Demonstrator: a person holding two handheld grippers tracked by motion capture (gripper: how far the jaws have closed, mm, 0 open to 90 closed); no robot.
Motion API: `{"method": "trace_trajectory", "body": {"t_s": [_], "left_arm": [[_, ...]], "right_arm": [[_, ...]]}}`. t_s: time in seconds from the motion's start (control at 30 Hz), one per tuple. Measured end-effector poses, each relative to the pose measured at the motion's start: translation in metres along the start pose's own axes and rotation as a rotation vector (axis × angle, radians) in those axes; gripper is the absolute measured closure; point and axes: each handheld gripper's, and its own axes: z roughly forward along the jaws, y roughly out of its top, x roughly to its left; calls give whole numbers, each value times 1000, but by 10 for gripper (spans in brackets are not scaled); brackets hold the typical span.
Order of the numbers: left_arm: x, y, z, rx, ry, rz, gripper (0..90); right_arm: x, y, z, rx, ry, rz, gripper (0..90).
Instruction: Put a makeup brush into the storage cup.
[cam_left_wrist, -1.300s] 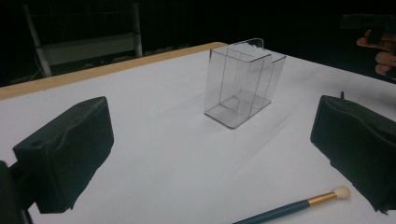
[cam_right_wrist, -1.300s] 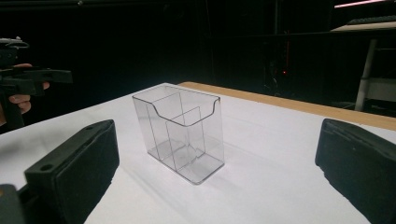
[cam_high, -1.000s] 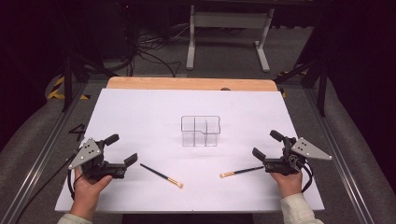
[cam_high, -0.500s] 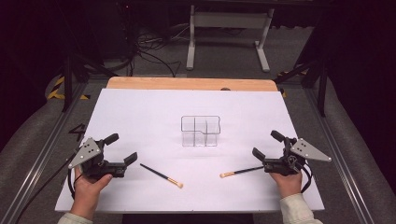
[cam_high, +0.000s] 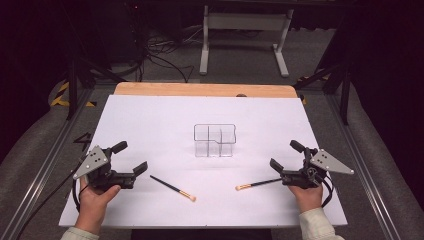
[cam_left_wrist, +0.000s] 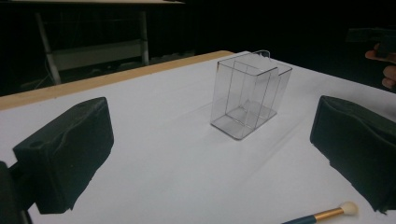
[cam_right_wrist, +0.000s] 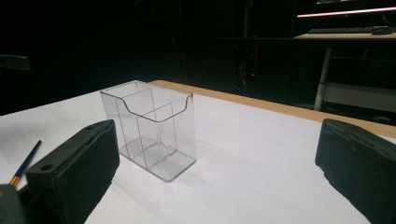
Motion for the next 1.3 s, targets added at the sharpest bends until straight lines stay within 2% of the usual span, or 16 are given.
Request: {"method": "trace_trajectory", "body": {"t_s": [0.13,0.3,0.7,1.3], "left_arm": [[-2,7,0,-8,-10,17,4],[-4,10,1,-16,-21,20,5],[-17,16,26,9,-93,35,4],[-30,29,49,23,-155,54,3]], "right_arm": [[0,0,-1,1,-2,2,5],[0,-1,-2,4,-4,2,5],[-3,-3,-6,9,-12,15,5],[-4,-4,-5,12,3,30,5]]}}
